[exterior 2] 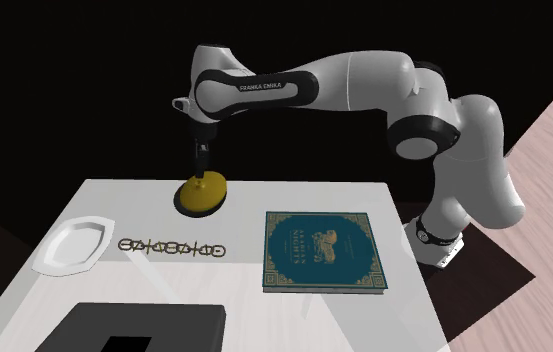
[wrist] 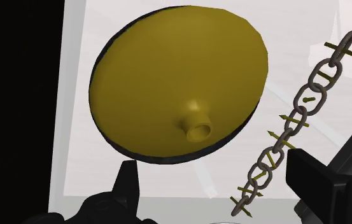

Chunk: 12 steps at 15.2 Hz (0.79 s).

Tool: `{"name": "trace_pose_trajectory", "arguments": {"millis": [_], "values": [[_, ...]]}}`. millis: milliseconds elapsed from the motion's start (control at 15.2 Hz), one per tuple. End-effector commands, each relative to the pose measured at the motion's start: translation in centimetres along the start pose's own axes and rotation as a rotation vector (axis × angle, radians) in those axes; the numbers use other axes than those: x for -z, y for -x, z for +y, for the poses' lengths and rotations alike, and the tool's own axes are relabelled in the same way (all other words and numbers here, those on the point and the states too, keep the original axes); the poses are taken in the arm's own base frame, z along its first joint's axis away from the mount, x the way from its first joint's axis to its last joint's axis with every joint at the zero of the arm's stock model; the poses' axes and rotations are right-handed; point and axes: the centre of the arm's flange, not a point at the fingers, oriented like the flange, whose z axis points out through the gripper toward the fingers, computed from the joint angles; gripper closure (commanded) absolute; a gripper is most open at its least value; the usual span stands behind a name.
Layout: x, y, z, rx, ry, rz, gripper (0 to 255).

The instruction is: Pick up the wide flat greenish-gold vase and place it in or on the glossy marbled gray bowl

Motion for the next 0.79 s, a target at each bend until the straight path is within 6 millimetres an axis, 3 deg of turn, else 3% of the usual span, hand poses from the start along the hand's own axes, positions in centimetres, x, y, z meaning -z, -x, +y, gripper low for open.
{"name": "trace_pose_trajectory", "arguments": {"millis": [0, 264, 726], "values": [[0.0, 0.2, 0.2, -0.004, 0.001, -0.001, 0], [5.0, 0.2, 0.2, -0.004, 0.001, -0.001, 0], [5.0, 0.2, 0.2, -0.004, 0.001, -0.001, 0]]}}
